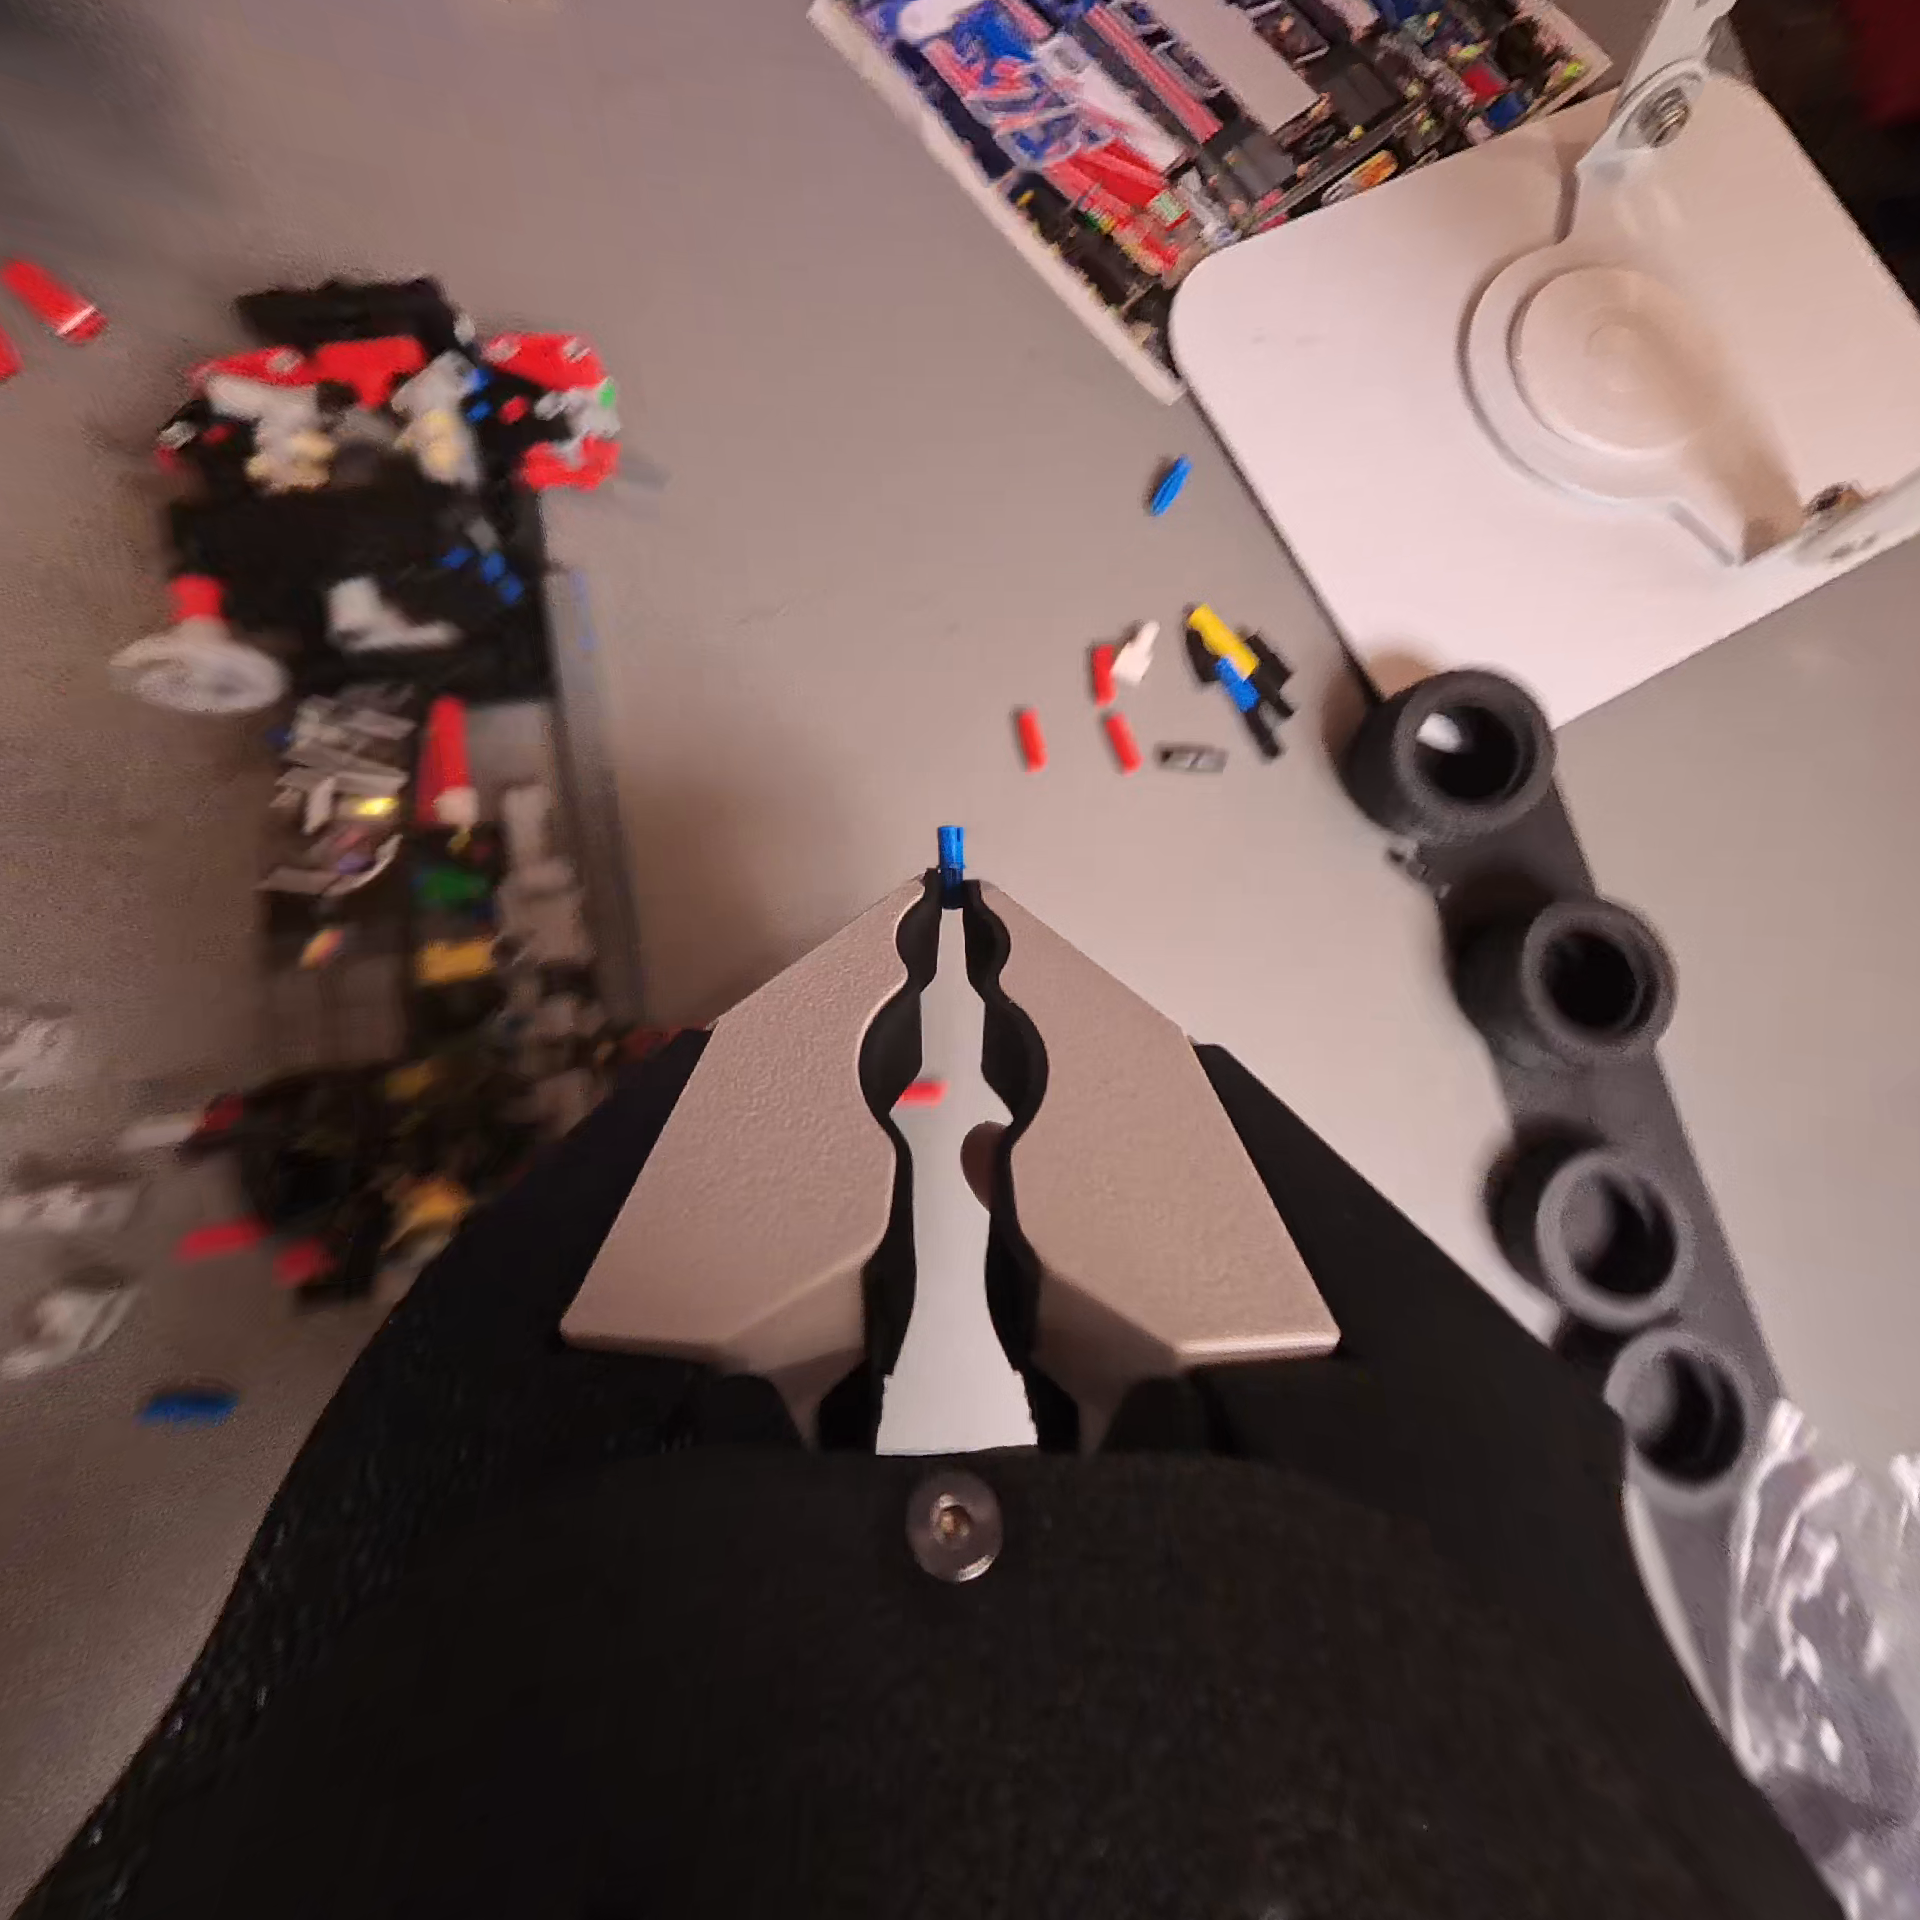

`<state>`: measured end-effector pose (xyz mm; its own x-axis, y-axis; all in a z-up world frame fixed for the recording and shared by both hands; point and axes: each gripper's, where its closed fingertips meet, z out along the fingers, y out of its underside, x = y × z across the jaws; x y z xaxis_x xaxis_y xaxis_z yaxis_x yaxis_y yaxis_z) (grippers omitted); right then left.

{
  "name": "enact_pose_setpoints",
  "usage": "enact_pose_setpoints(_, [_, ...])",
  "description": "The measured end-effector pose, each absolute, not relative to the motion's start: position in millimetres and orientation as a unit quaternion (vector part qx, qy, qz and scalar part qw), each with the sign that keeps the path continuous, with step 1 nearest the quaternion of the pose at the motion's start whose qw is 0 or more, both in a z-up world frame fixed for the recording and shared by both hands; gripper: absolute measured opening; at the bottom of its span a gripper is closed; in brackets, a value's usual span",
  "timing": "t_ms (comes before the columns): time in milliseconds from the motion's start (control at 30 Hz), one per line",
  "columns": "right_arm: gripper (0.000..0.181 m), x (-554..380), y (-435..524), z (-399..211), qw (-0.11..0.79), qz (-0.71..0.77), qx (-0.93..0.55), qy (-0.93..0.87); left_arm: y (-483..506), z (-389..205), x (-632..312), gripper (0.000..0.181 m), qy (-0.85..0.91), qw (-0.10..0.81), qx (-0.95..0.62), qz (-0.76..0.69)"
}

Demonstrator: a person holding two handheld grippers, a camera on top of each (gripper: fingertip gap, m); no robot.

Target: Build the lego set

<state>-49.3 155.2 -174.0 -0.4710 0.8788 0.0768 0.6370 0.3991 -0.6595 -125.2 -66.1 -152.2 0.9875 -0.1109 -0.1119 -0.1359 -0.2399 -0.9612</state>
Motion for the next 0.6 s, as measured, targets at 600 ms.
enact_pose_setpoints(600, [0.003,135,74,-225,0.088,0.236,-0.475,-0.843,-63,-160,-119,0.018,0.092,0.599,-0.795,0.016])
